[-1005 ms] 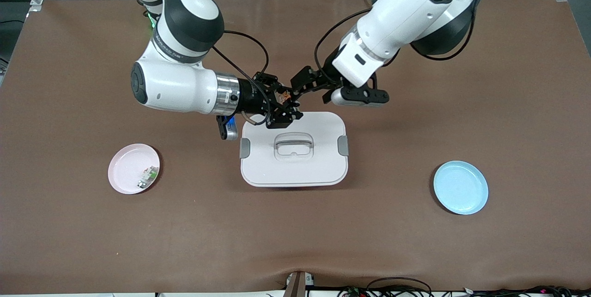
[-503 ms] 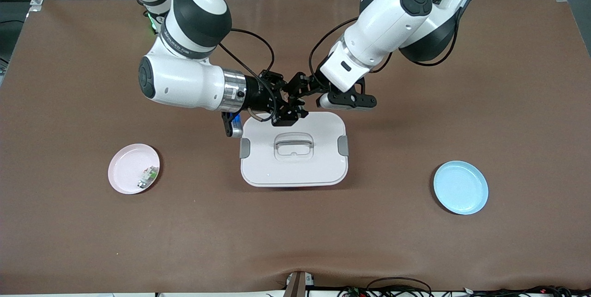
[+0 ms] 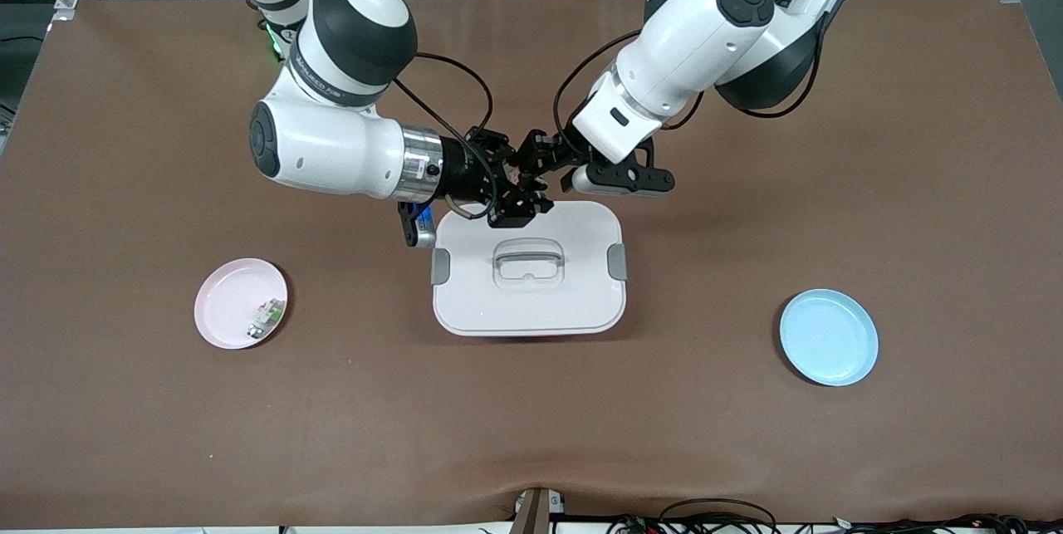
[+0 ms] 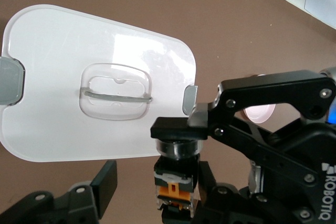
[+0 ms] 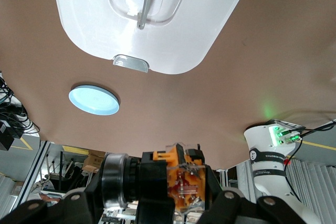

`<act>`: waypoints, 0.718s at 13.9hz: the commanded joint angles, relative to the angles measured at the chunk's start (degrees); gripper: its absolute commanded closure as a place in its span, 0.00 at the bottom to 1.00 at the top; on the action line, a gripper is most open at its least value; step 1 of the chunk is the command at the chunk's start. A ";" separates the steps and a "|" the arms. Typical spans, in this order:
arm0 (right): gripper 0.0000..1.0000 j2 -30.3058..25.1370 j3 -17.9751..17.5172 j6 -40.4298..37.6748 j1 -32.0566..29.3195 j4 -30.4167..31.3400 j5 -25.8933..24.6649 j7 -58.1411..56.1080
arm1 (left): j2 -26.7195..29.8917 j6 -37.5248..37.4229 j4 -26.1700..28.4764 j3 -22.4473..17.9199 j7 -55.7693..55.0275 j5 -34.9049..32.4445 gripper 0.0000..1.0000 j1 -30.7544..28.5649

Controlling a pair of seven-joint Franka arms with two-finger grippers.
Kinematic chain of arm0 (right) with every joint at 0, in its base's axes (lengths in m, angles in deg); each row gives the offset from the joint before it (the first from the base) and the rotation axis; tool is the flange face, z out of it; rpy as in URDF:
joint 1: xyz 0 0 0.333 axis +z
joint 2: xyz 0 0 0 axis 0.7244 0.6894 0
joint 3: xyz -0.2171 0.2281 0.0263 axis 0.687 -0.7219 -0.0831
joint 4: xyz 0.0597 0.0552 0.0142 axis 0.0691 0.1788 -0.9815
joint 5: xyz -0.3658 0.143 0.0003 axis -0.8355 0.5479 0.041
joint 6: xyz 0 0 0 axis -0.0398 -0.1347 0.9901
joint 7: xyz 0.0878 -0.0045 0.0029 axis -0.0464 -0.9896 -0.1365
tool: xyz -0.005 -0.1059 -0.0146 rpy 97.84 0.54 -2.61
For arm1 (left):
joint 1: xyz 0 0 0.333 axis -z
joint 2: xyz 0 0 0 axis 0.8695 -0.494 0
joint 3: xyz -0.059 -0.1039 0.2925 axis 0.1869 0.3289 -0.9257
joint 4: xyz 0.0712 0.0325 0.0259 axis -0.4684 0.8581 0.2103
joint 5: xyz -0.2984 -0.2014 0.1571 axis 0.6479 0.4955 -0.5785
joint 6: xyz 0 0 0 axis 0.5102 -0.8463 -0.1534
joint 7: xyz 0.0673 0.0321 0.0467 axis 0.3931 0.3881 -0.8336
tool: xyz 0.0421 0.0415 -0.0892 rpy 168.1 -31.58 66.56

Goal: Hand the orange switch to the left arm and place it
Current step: 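Close the left gripper on the switch held by the right gripper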

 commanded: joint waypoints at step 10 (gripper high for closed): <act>0.84 -0.68 0.53 0.28 1.08 0.25 -0.76 1.23 | 0.24 1.48 1.56 0.80 5.24 5.41 0.48 -0.01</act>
